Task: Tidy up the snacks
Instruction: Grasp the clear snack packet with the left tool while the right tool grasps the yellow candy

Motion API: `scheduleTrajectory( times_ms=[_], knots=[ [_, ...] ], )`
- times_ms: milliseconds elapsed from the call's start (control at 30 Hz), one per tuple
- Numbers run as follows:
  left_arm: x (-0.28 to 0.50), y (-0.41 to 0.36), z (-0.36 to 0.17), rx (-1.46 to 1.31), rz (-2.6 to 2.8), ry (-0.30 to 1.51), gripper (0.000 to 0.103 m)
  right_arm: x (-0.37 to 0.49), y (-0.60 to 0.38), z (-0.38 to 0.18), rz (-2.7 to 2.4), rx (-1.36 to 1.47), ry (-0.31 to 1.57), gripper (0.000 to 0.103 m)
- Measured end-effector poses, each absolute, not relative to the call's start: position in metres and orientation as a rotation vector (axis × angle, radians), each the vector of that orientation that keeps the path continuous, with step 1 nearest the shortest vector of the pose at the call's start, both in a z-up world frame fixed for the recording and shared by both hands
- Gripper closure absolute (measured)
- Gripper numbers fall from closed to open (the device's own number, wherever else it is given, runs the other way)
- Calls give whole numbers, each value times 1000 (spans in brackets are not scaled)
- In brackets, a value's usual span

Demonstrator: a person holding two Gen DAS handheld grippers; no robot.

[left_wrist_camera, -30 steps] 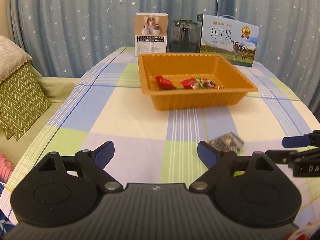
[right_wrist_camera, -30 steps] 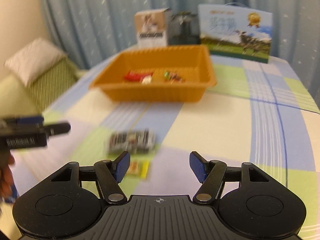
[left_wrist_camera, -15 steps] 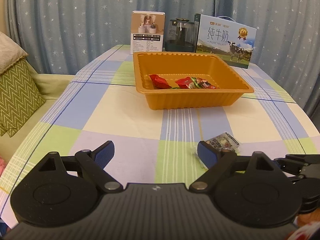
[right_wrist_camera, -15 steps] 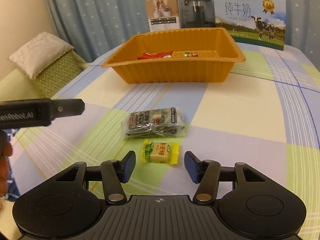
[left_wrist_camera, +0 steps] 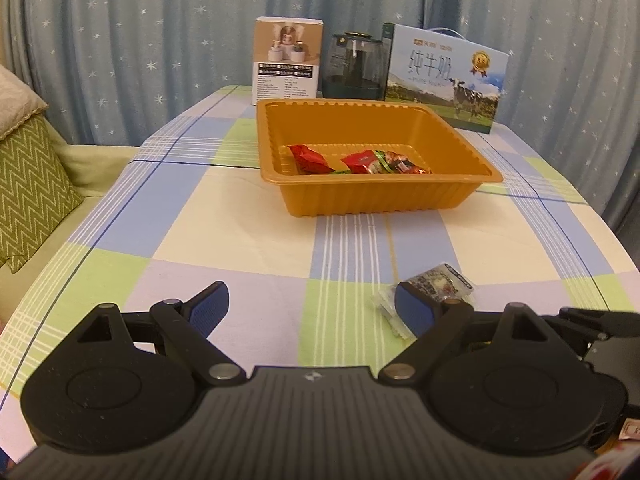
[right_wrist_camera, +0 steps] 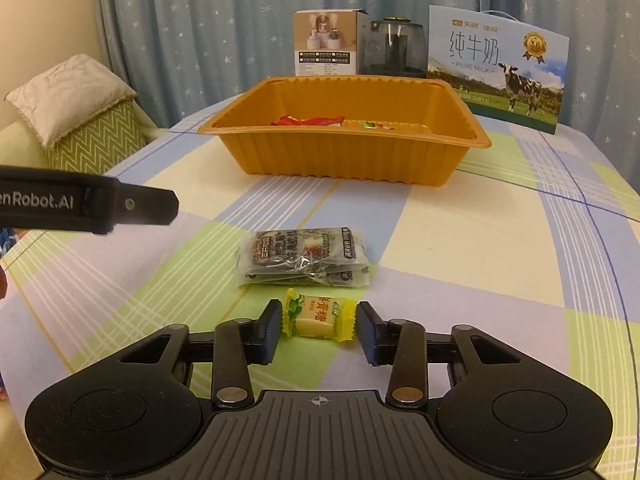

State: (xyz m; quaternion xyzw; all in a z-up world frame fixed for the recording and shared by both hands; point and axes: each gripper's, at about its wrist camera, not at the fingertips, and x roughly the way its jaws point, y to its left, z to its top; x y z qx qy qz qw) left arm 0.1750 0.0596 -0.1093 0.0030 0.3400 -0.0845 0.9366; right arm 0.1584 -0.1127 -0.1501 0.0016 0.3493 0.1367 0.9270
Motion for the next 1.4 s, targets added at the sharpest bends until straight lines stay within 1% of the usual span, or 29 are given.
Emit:
scheduleTrajectory(
  times_ms=[33,200,600,1000,1200,1300,1367,1400],
  knots=[
    [175,58,-110,12,-174,696,14,157,-113,-149,283,0,713,75],
    [176,54,-113,26,-183,705,14,158,-112,-151,289,-12,739,76],
    [180,44,-117,53,-219,717,14,157,-122,-143,256,25,724,77],
    [193,-6,-137,336,-369,690,15,164,-164,-133,117,144,733,77],
    [205,-21,-148,419,-398,718,15,166,-174,-135,92,188,745,77],
    [214,-26,-154,423,-409,740,18,167,-175,-135,92,200,748,77],
    [219,-27,-156,402,-421,750,22,168,-176,-137,88,214,756,77],
    [222,-28,-156,385,-425,759,27,169,-178,-137,85,226,760,77]
  ],
)
